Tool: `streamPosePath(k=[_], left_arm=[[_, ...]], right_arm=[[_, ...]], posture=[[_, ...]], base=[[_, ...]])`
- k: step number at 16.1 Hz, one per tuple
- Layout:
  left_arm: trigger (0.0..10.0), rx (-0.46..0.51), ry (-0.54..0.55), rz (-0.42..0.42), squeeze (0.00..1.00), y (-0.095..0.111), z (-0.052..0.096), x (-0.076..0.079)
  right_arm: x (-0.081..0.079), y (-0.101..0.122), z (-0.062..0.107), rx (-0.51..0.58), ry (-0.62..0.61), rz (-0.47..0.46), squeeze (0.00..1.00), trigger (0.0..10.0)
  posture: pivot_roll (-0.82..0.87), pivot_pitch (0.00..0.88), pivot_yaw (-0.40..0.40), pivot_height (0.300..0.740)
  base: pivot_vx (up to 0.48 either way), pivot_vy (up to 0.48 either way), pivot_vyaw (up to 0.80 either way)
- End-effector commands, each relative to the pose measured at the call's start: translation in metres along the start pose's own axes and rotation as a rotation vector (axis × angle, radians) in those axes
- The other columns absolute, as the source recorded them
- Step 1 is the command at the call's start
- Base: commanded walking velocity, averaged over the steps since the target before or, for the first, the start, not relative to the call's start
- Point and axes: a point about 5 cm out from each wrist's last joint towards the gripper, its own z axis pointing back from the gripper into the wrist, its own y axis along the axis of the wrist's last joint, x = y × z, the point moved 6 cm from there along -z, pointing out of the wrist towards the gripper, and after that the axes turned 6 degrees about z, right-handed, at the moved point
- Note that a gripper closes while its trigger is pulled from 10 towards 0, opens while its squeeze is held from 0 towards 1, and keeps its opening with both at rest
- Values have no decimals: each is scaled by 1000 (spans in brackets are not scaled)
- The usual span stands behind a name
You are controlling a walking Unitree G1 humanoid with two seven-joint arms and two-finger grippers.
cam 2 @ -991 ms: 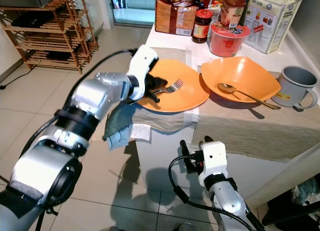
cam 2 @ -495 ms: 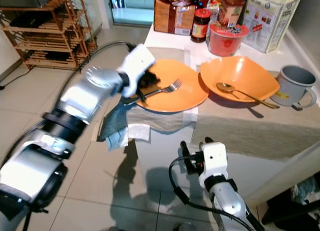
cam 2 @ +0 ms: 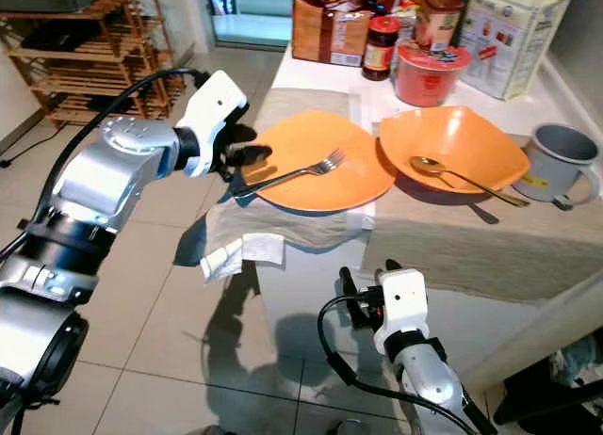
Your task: Setting the table
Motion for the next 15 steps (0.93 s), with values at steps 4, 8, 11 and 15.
streamPosePath(k=[4,8,11,15], left_arm=[[10000,33,-84,41,1000,7,-10,29],[10000,6,-125,46,1000,-2,-19,44],[10000,-24,-122,42,1000,-6,-26,44],[10000,-42,-128,41,0,-4,-36,44]], right_arm=[[-4,-2,-3,-11,18,4,0,10000],[0,5,1,9,4,7,0,10000],[4,20,6,40,27,3,0,10000],[7,49,10,93,66,-3,0,10000]], posture=[[-89,13,39,727],[-109,14,40,727],[-120,16,40,727],[-135,18,42,727]], base=[[0,0,0],[0,0,0],[0,0,0],[0,0,0]])
